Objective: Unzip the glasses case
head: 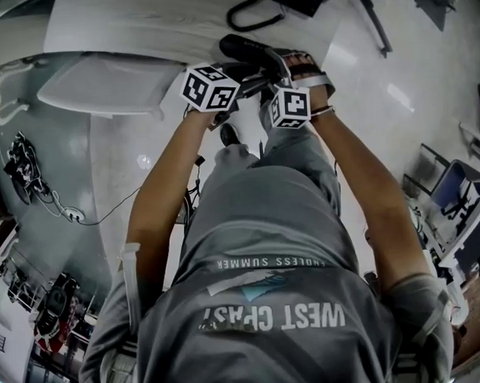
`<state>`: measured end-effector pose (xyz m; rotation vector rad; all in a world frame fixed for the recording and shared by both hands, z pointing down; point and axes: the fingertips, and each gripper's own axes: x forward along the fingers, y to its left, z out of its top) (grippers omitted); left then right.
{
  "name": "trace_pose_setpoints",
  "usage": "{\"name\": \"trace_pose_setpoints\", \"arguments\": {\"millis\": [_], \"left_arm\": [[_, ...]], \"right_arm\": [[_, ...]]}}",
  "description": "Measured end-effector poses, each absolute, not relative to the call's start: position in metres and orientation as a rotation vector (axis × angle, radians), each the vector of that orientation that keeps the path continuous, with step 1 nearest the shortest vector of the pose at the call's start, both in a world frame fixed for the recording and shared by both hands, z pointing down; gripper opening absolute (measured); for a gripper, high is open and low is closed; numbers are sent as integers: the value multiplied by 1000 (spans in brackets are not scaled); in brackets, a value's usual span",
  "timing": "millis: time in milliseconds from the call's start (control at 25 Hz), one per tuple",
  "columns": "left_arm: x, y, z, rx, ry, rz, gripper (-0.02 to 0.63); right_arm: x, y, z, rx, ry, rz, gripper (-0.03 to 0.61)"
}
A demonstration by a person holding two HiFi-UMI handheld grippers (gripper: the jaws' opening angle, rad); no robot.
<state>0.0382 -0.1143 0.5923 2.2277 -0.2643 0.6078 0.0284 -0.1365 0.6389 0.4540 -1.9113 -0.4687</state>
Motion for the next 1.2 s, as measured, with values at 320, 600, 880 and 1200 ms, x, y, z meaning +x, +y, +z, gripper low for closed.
{"name": "trace_pose_setpoints", "arguments": {"millis": [320,600,880,1200], "left_arm": [[4,-123,550,2313,-365,582,146],[-35,-126,472,2476,-454,489,124],[-73,-117,364,2701,-570,325,3],[-124,-79,240,2959,-942,178,0]], "right_arm": [[23,-110,620,393,-1984,-453,316],[14,-98,531,691,-2127,-372,212],[-20,-87,383,1049,-2392,-155,22],[-49,-38,246,1148,-2732,146,8]]}}
